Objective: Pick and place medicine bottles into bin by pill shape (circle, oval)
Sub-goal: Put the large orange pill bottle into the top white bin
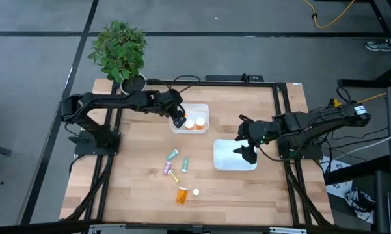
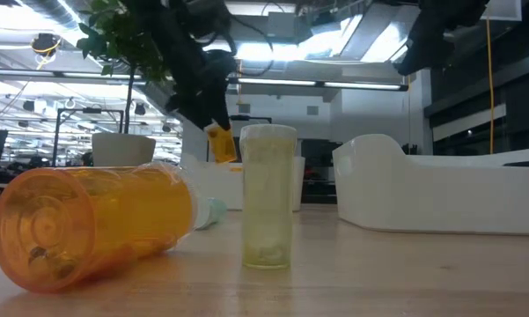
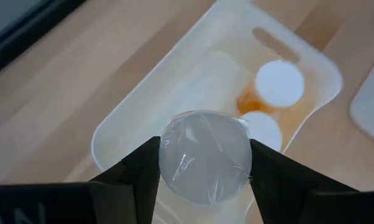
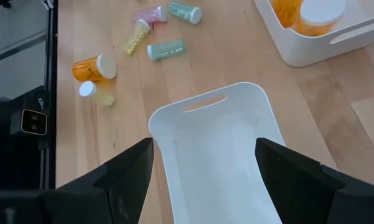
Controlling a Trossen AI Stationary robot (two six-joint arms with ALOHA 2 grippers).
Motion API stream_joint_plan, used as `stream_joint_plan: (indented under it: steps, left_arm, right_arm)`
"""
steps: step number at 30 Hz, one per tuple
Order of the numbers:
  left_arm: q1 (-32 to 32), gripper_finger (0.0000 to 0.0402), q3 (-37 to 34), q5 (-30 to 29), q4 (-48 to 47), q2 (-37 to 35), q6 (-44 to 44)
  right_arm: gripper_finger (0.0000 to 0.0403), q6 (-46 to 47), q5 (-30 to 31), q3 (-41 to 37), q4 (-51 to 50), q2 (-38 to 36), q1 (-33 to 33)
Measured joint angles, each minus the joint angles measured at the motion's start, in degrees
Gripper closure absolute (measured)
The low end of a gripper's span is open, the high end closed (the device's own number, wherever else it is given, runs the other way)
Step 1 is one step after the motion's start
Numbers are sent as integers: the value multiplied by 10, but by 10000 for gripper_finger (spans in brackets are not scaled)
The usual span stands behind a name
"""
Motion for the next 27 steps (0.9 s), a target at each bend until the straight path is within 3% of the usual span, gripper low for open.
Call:
stream_joint_plan:
  steps: [5,13,27]
  left_arm:
    - [-1,207,44,-15,-49,46,0]
    - [9,207,56,-15,-55,90,0]
    - [15,207,56,8,-65,101,-4]
  right_arm:
    - [121,-13,0,0,-2,0,0]
    - [121,-14,0,0,-2,0,0]
    - [121,-14,1,0,-2,0,0]
